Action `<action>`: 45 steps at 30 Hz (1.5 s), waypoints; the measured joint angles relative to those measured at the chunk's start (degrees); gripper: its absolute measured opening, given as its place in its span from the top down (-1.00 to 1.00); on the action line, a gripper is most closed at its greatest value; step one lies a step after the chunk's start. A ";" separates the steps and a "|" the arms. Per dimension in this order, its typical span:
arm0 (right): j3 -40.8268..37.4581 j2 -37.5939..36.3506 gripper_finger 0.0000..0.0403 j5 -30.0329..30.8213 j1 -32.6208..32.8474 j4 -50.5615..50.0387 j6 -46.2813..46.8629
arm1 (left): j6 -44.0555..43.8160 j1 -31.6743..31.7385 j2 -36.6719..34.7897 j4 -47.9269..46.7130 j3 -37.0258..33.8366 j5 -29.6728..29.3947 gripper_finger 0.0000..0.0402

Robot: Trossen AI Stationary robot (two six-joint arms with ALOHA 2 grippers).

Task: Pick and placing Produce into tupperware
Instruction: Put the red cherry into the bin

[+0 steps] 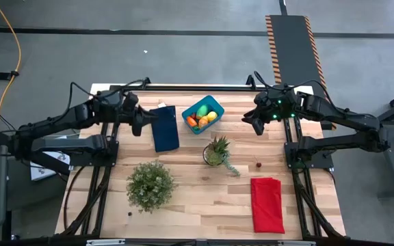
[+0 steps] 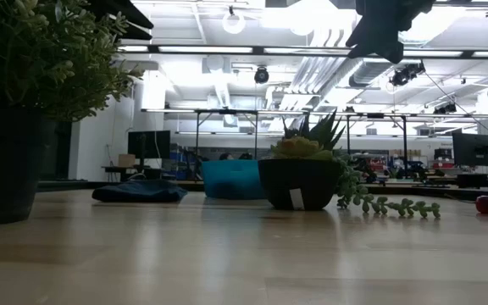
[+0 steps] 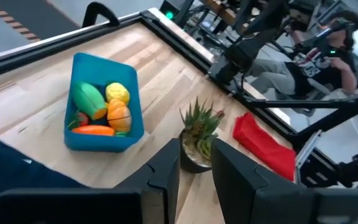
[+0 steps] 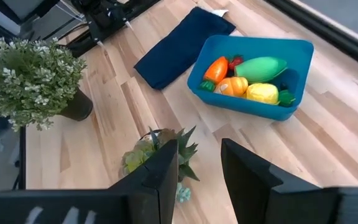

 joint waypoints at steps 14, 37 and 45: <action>0.00 -0.04 0.43 -0.50 7.69 -18.93 5.33 | -5.30 -17.40 -2.32 -0.24 -0.42 -19.39 0.60; 0.00 7.15 0.43 8.12 28.45 -29.40 48.25 | -7.85 -28.80 -6.21 -6.58 -0.36 -23.59 0.60; 0.00 15.45 0.43 7.25 31.56 -28.75 53.65 | -8.01 -32.47 -8.06 -9.05 -0.36 -22.99 0.60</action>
